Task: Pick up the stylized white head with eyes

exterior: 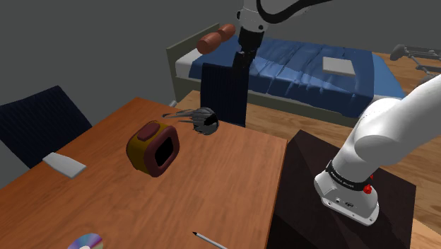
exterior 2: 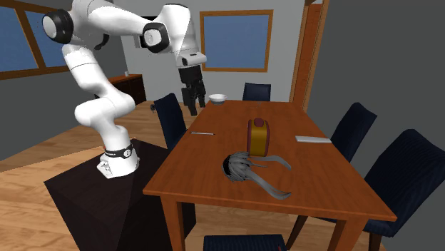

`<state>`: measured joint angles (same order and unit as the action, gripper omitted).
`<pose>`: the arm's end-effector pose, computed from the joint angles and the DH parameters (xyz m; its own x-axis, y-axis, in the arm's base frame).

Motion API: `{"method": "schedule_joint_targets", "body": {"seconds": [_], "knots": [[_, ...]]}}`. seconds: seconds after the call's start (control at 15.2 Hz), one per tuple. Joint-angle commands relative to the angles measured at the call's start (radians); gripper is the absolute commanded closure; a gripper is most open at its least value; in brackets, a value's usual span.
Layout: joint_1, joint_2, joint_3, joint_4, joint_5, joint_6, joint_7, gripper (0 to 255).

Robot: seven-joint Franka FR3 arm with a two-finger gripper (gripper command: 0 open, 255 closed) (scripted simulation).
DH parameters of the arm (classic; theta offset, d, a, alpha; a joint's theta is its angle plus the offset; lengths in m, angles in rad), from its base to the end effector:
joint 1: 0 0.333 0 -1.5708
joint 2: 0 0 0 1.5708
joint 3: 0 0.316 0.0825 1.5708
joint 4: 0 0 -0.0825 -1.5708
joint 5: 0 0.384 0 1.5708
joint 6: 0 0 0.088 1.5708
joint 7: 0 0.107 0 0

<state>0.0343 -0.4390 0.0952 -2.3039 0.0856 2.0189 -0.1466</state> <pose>0.4309 0.0652 0.5286 0.9600 0.2324 0.1560 0.2381 -0.9710 -0.0189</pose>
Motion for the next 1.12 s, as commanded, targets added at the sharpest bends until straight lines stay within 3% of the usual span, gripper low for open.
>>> {"method": "schedule_joint_targets", "body": {"seconds": [0.0, 0.53, 1.06], "knots": [[0.007, 0.07, 0.018, 0.018, -0.012, 0.055, -0.002, 0], [0.023, 0.355, 0.073, 0.132, -0.099, 0.229, 0.002, 0], [0.061, 0.654, 0.097, 0.322, -0.242, 0.33, 0.038, 0]]}}
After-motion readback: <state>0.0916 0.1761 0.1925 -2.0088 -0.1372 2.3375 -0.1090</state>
